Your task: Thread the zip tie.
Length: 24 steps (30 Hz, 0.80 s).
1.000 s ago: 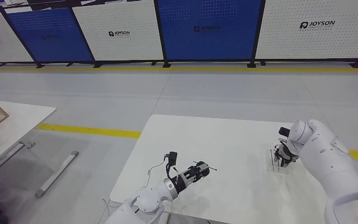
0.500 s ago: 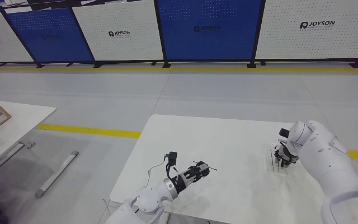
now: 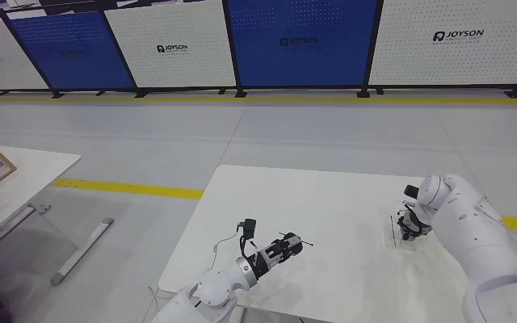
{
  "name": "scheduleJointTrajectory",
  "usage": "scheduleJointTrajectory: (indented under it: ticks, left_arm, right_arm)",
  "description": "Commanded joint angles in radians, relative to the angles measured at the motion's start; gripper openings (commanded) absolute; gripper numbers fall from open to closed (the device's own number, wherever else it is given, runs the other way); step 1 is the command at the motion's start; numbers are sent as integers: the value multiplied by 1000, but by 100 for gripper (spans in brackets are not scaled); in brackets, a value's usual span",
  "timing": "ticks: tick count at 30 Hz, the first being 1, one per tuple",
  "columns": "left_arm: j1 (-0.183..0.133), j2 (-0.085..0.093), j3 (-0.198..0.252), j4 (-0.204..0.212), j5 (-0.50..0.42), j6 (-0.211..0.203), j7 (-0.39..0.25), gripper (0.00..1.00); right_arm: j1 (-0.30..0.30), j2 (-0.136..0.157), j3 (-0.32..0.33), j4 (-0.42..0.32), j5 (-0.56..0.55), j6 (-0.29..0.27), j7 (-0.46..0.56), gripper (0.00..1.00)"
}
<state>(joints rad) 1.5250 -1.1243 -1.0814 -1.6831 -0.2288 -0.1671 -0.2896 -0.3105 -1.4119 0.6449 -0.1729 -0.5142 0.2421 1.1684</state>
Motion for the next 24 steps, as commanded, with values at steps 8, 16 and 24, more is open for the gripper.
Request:
scheduleJointTrajectory:
  ticks: [8,16,24]
  left_arm:
    - [0,0,0,0,0,0,0,0]
    - [0,0,0,0,0,0,0,0]
    - [0,0,0,0,0,0,0,0]
  right_arm:
    - [-5,0,1,-14,-22,-20,-11,0]
    - [-16,6,9,-33,-34,-52,-29,0]
    - [-26,13,11,-52,-50,-64,-26,0]
